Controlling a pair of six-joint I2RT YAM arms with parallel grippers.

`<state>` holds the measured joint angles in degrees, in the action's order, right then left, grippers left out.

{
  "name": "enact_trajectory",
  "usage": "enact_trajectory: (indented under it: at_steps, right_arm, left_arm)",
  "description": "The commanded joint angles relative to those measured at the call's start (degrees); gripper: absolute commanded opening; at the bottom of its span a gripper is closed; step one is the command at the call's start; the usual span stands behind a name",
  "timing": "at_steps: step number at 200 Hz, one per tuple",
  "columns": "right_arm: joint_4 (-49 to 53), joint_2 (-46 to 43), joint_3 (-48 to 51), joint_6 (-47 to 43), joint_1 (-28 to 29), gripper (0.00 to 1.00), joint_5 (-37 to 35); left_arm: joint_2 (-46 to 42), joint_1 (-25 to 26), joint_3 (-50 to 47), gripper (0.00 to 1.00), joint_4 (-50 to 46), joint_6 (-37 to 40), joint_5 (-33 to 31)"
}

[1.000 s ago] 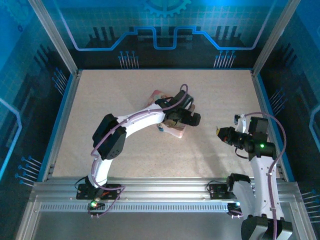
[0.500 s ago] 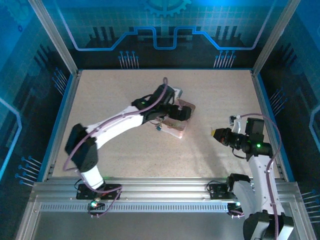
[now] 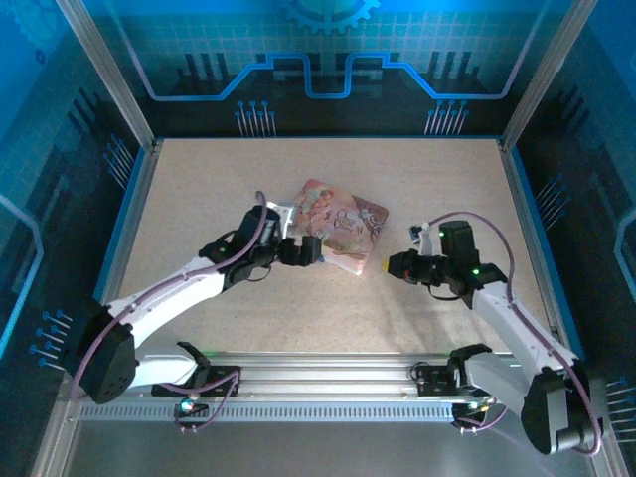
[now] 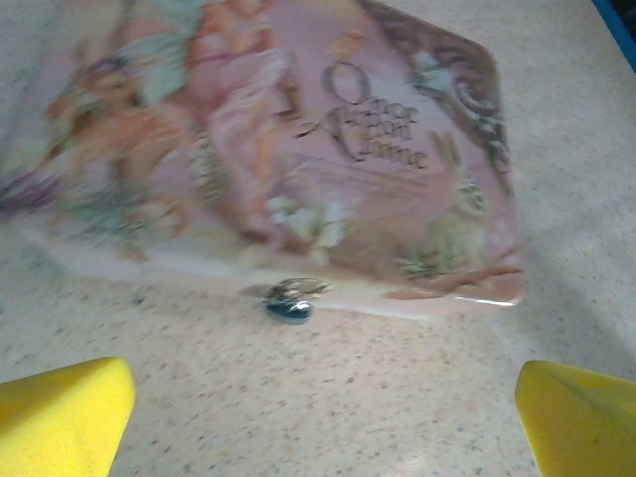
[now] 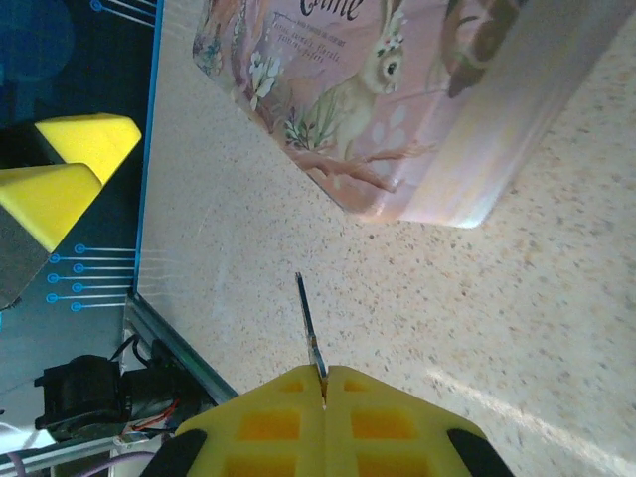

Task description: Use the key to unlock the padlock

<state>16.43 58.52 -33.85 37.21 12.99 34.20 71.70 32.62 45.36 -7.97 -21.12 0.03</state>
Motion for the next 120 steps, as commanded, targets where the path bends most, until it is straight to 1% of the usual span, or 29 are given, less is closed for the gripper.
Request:
enact_trajectory:
  at_steps: [1,27,54,66,120]
  right_arm:
    - [-12.1,4.2,-1.5,4.7,3.1,0.00,-1.8]
    - [-19.5,11.0,-3.3,6.6,6.0,0.00,-1.4]
    - [-23.2,17.5,-6.3,7.2,7.4,0.00,-1.4]
    - [-24.4,19.8,-7.4,7.2,7.7,0.00,-1.7]
    - [-27.9,28.6,-10.7,7.2,7.8,0.00,-1.0]
  left_arm:
    - [-3.5,-2.8,-6.0,0.99,9.0,-4.4,3.1]
    - [-4.1,-4.0,-12.5,0.99,18.1,-4.0,4.5]
    - [-2.3,-4.0,-17.9,0.99,29.8,-0.5,7.2]
    - [-1.1,-4.0,-19.3,0.99,33.5,-0.5,7.3]
    - [5.7,-4.0,-17.1,0.99,35.2,0.7,11.5]
